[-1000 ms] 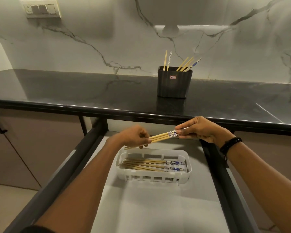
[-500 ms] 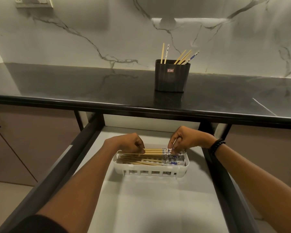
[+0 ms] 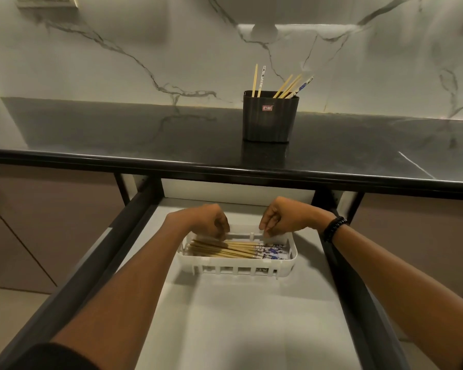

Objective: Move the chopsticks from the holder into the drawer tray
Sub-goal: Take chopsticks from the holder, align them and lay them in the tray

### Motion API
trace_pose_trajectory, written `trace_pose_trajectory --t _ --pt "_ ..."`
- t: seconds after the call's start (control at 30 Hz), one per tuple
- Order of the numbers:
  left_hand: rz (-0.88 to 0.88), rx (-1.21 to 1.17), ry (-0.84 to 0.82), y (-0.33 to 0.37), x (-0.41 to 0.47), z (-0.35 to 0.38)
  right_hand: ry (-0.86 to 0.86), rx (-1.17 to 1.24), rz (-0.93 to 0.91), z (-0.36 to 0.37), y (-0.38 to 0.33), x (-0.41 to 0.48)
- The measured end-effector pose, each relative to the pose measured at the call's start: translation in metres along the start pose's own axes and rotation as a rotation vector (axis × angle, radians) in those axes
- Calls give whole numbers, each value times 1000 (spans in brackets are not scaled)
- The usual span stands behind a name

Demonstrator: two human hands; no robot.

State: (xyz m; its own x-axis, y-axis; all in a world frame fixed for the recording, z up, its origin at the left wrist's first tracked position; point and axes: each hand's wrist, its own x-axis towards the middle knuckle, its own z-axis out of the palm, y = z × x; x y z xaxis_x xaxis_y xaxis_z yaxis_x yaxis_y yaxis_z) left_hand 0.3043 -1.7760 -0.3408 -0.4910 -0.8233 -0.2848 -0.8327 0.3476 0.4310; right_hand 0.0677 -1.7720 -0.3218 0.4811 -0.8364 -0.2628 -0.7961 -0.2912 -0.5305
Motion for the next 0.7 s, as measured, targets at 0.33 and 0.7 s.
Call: trace_pose_trajectory --t 0.33,0.7 --pt "135 -17 706 57 -6 -55 564 309 -190 -79 -23 -22" --pt "-282 294 555 74 26 -116 1095 545 53 -196 -5 39"
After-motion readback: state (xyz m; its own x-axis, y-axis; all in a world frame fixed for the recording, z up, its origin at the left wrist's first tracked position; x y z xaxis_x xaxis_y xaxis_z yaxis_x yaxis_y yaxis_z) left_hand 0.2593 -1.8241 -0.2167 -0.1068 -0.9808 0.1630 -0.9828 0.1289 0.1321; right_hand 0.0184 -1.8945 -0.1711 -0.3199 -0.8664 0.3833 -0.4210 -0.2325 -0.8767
